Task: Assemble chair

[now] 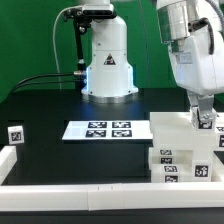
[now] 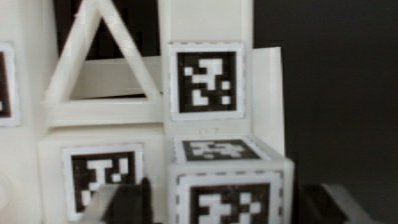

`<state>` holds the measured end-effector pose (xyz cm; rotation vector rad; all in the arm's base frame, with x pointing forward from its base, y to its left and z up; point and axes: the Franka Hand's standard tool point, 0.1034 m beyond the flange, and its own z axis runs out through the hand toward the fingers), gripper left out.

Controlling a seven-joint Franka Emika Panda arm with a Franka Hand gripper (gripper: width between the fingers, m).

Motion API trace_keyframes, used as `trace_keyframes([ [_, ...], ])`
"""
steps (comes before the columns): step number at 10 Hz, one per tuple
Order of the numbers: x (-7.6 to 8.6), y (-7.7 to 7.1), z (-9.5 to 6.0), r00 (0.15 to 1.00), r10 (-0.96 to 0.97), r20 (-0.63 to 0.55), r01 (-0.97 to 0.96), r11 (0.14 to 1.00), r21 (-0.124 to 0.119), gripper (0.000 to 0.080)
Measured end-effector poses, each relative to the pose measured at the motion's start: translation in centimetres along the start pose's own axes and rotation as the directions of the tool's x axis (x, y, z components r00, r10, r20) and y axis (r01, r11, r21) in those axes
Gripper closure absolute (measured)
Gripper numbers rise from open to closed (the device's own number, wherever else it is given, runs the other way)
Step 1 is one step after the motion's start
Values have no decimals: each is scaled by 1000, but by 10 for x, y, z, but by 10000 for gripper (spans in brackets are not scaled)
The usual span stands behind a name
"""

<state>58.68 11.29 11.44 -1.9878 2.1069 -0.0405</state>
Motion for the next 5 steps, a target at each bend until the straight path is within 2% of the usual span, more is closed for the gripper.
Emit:
trace_keyframes([
  [1,0,0,0,1000,-1,0,1,1000,0,272],
  [2,0,0,0,1000,-2,0,2,1000,0,272],
  [3,0,0,0,1000,-2,0,2,1000,0,174],
  [5,0,0,0,1000,-3,0,3,1000,0,155],
])
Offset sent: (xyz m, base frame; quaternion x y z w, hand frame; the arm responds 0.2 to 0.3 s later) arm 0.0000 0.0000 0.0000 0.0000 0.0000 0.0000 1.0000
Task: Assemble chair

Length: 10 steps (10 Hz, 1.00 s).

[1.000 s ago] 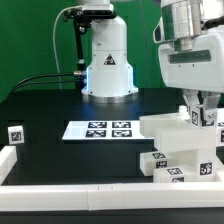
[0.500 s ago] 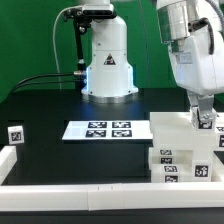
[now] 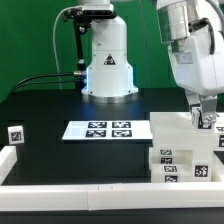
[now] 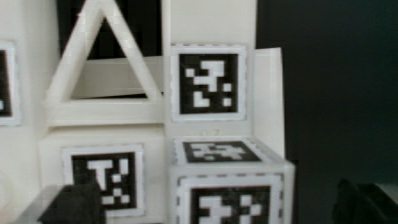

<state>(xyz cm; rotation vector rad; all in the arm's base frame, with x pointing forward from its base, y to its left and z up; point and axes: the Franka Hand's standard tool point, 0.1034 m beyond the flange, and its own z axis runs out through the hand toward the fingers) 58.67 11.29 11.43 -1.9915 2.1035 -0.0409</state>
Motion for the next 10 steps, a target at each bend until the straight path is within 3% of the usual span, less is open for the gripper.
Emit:
trace_keyframes([
  [2,4,-3,-13,996,-94,10,94,996,0,150],
  [3,11,-8,-23,991,-136,15,136,991,21,150],
  [5,18,-11,-22,990,-141,8,140,989,42,150],
  [10,19,-10,-21,983,-183,6,183,982,40,150],
])
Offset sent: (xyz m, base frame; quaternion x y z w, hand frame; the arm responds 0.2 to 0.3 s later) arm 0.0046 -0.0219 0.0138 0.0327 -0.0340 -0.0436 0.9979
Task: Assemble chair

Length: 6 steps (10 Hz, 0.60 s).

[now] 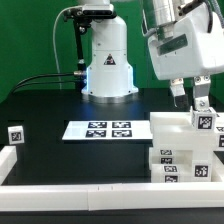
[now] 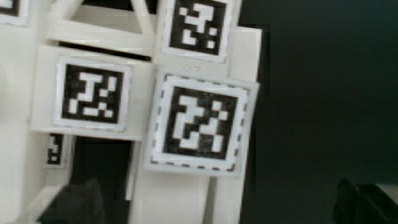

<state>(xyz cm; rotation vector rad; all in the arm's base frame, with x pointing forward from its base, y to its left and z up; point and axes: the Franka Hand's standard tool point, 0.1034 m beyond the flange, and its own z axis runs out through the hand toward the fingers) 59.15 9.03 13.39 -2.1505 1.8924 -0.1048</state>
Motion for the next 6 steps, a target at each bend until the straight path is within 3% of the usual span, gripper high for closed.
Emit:
trace_keyframes([
  [3,44,16,-20,936,-352,-13,352,936,6,150],
  [4,52,21,-19,907,-420,-20,421,907,1,150],
  [6,51,20,-19,847,-531,-21,531,847,-2,150],
])
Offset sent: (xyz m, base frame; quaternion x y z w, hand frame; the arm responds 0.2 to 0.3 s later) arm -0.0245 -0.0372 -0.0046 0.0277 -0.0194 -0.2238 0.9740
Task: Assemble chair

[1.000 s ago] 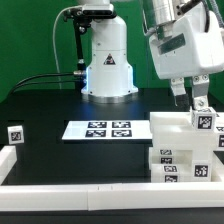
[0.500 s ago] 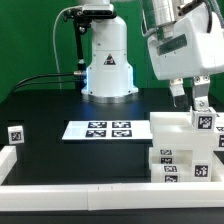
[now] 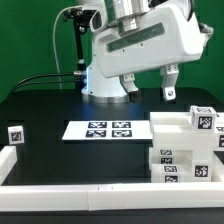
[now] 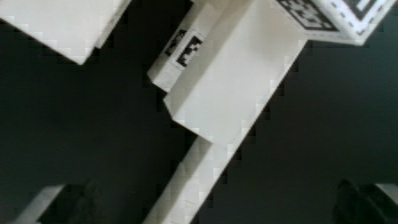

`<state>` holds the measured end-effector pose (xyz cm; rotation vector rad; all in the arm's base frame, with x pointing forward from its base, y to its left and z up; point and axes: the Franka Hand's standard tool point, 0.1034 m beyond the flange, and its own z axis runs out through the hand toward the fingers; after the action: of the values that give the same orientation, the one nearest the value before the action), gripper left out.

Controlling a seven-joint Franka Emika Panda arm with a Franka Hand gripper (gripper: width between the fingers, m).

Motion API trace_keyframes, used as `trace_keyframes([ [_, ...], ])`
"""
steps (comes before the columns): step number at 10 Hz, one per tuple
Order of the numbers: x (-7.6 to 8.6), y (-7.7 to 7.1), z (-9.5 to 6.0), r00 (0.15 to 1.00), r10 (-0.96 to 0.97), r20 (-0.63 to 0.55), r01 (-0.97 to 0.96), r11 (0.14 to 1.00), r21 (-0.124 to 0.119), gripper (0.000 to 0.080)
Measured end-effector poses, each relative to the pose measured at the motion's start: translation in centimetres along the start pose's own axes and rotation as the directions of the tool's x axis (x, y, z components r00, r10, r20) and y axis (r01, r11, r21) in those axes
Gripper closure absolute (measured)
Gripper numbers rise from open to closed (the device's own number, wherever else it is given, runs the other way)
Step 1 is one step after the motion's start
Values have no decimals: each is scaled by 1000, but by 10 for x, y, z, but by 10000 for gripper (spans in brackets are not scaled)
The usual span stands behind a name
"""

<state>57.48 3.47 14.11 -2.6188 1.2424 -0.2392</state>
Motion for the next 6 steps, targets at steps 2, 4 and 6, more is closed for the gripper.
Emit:
trace_keyframes([
  [2,0,0,0,990,-139,0,139,990,-1,150],
  [4,9,12,1,961,-275,-1,275,961,-1,150],
  [6,28,48,1,887,-461,5,461,887,-23,150],
])
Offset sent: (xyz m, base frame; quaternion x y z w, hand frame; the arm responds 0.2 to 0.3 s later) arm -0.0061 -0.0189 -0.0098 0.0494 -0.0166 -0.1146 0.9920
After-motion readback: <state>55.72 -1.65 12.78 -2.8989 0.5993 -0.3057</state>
